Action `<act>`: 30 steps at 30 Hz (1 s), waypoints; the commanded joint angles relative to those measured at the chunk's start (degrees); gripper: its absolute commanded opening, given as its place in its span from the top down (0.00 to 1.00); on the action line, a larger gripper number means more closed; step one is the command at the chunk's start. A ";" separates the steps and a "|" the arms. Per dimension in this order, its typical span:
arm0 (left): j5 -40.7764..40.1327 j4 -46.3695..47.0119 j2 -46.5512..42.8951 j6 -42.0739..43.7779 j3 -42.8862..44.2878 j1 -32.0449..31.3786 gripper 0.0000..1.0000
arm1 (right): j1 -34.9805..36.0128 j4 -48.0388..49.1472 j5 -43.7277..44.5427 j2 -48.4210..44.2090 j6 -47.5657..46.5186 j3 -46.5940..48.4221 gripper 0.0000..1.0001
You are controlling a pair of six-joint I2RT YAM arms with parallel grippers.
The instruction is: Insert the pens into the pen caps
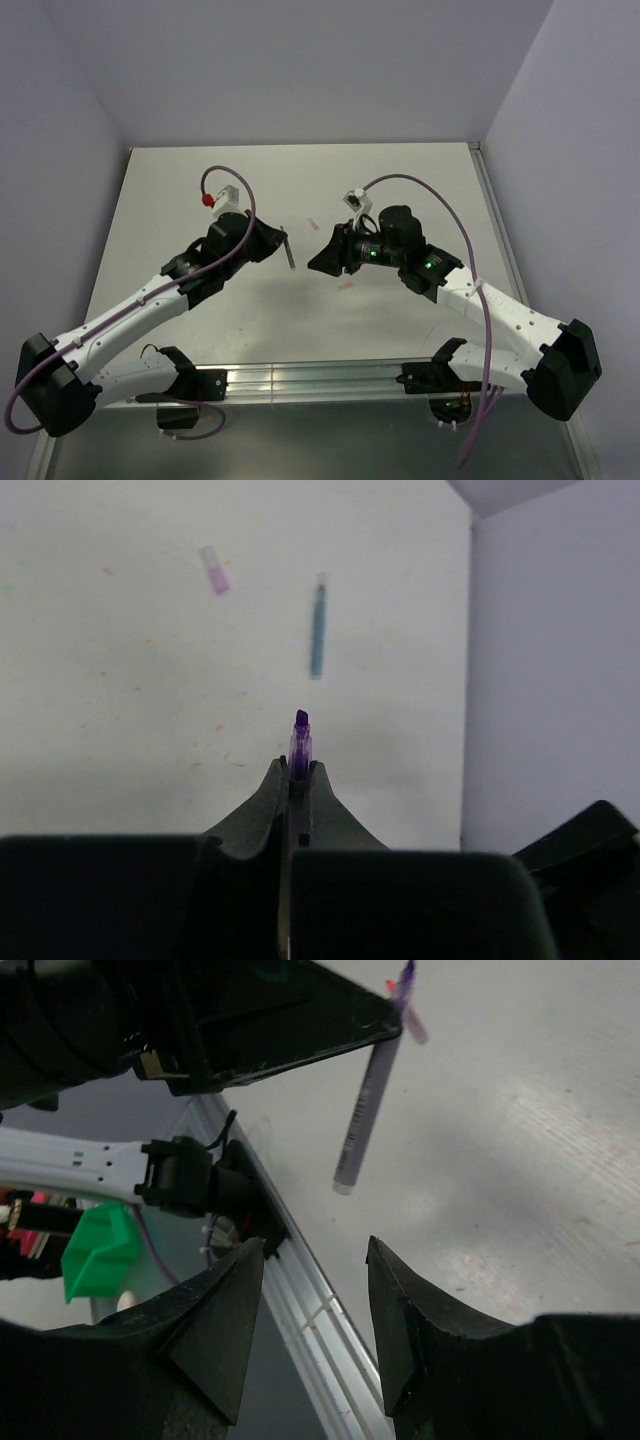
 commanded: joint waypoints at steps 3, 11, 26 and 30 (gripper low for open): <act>5.77 8.07 -3.65 1.02 -0.87 -0.02 1.00 | 2.76 7.99 -1.84 1.04 2.99 0.52 0.46; 7.53 11.50 -6.91 1.46 -2.81 -0.54 1.00 | 3.99 9.14 -0.61 3.24 3.87 1.66 0.41; 8.94 16.42 -5.95 1.99 -3.43 -2.39 1.00 | 5.14 12.30 0.27 6.40 7.56 3.24 0.44; 9.73 18.44 -5.77 2.25 -3.86 -2.92 1.00 | 5.14 13.27 0.27 6.84 8.79 3.50 0.50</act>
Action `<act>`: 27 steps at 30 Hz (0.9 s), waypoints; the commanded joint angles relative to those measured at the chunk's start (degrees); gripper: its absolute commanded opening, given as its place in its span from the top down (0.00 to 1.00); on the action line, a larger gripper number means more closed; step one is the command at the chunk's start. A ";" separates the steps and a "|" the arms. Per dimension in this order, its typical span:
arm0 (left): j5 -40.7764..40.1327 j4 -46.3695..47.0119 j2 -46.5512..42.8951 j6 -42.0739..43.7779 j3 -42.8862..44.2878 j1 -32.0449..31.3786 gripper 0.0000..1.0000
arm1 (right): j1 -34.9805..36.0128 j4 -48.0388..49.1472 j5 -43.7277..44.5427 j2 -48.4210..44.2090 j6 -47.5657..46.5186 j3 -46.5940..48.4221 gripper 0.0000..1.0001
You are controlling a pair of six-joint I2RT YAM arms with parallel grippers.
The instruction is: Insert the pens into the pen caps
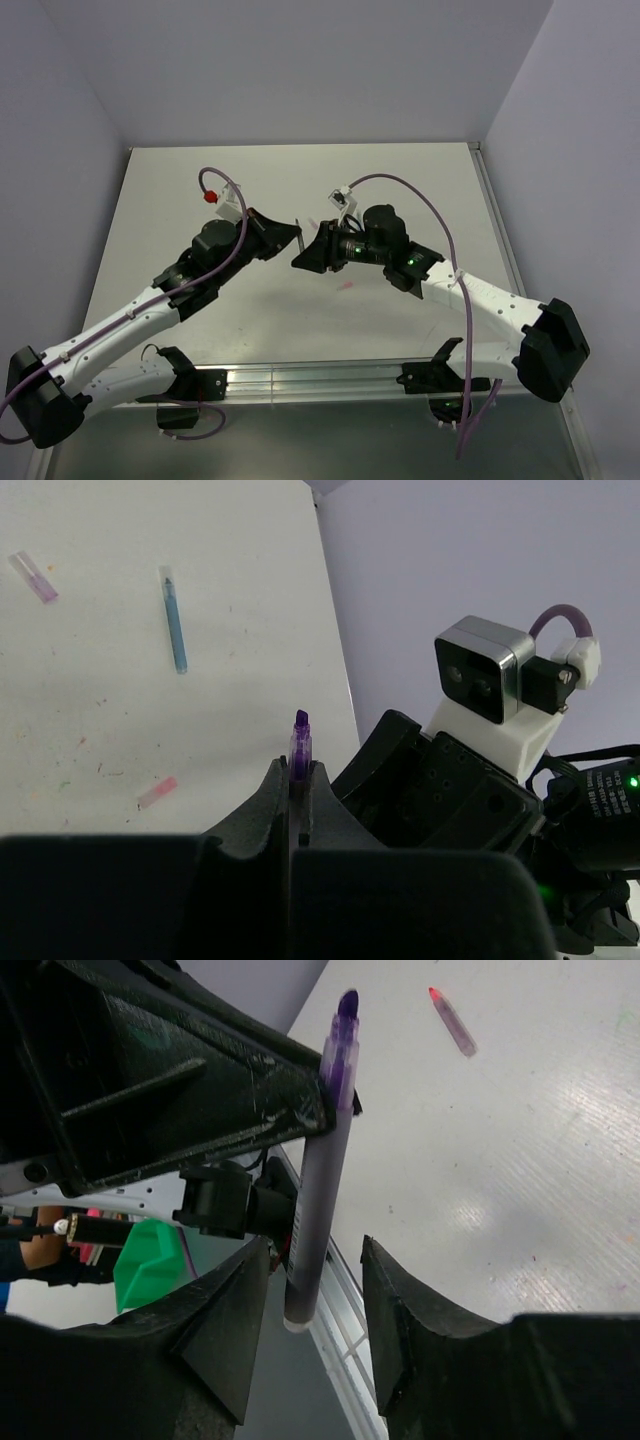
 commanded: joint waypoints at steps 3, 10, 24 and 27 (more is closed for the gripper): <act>1.97 5.97 -0.46 1.42 -1.33 -0.88 1.00 | 0.50 4.88 -0.14 0.68 2.37 2.70 0.54; 3.11 9.48 -1.25 2.56 -2.83 -1.15 1.00 | 0.50 5.67 -0.23 0.86 3.95 2.52 0.66; 3.38 10.28 -1.42 5.02 -3.27 -1.24 0.83 | 0.50 -1.53 7.32 -2.30 2.11 2.08 1.00; 1.63 8.53 -1.77 6.51 -2.39 -1.24 0.66 | 0.41 -4.69 10.73 -3.36 1.15 2.96 1.00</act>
